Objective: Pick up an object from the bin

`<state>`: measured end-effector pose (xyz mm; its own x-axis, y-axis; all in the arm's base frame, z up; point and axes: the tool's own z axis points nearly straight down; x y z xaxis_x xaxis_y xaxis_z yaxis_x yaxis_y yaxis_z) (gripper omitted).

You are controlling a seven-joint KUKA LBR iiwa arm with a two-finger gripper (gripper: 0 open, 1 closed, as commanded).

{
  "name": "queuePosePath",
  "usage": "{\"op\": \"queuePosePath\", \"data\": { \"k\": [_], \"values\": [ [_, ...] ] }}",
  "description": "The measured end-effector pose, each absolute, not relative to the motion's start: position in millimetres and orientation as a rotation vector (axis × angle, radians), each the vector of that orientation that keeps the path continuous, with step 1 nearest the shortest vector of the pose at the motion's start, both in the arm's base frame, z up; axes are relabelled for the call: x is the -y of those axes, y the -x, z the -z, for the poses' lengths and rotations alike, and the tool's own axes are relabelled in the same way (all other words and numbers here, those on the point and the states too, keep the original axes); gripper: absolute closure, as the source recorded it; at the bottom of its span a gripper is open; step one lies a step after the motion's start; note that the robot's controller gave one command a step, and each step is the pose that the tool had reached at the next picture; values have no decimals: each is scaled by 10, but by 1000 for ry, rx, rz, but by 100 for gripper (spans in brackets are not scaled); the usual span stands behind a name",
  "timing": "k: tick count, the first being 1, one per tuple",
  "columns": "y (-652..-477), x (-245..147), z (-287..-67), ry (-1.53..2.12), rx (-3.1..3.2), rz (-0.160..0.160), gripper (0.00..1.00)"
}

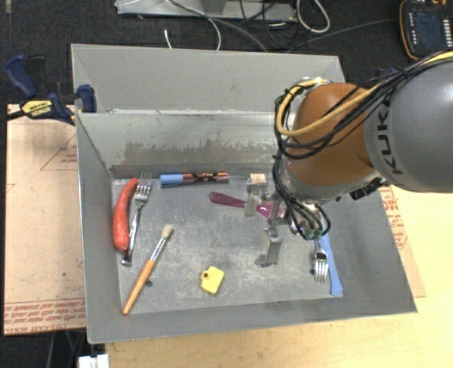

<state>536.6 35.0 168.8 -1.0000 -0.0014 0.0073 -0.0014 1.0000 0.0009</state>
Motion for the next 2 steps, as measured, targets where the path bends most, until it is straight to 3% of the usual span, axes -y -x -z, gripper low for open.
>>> {"op": "queuePosePath", "data": {
  "k": [1, 2],
  "values": [
    [-5383, -347, -1733, 1, 3142, 2, 0],
    [-4858, -946, -758, -442, 3127, 4, 0]
  ]
}}
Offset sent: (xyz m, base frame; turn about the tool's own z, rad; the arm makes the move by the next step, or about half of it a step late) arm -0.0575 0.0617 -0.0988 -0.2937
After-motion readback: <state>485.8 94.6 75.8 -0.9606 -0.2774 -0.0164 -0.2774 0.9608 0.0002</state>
